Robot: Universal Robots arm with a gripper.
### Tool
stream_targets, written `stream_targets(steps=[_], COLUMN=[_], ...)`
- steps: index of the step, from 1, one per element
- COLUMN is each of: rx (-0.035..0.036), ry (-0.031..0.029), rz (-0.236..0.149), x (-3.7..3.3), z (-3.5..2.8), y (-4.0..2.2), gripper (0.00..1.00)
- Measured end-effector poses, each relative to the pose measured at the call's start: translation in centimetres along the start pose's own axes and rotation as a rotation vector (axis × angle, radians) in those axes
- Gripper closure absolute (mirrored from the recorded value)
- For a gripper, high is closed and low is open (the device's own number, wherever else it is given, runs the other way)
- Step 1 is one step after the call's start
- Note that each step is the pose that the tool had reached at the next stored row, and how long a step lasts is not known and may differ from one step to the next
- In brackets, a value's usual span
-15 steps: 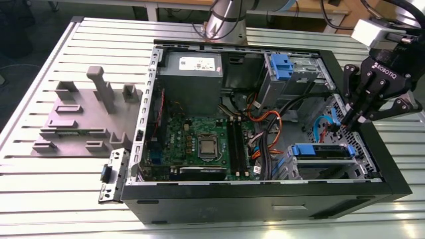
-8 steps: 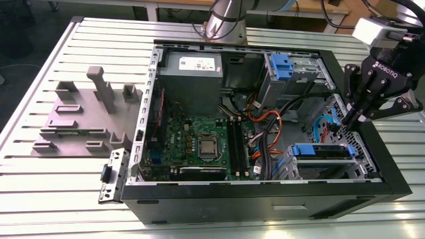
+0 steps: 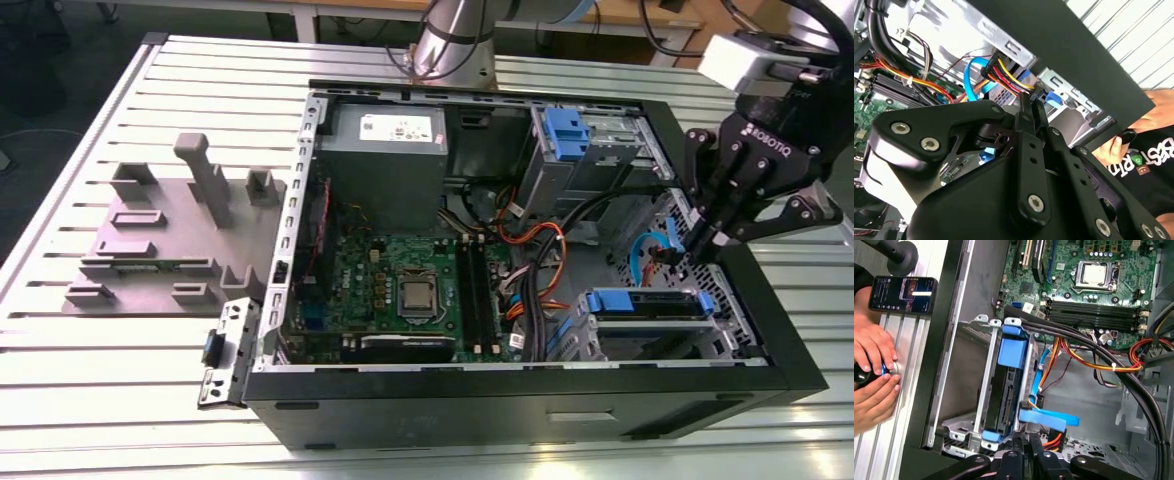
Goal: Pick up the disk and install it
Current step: 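Insert the first disk wire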
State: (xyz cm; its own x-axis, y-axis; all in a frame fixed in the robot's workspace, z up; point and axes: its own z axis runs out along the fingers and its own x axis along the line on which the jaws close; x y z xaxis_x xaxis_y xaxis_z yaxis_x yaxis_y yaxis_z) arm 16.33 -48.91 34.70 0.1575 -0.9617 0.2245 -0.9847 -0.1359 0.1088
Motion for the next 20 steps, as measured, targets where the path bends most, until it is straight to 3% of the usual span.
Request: stream_targets(steps=[8, 20], rx=[0.0022, 0.0025], ry=[0.0008, 0.0009], rz=[-0.006, -0.007], x=[1.22, 1.25], z=[0.36, 0.37], y=[0.58, 0.59], gripper=[0.83, 0.83])
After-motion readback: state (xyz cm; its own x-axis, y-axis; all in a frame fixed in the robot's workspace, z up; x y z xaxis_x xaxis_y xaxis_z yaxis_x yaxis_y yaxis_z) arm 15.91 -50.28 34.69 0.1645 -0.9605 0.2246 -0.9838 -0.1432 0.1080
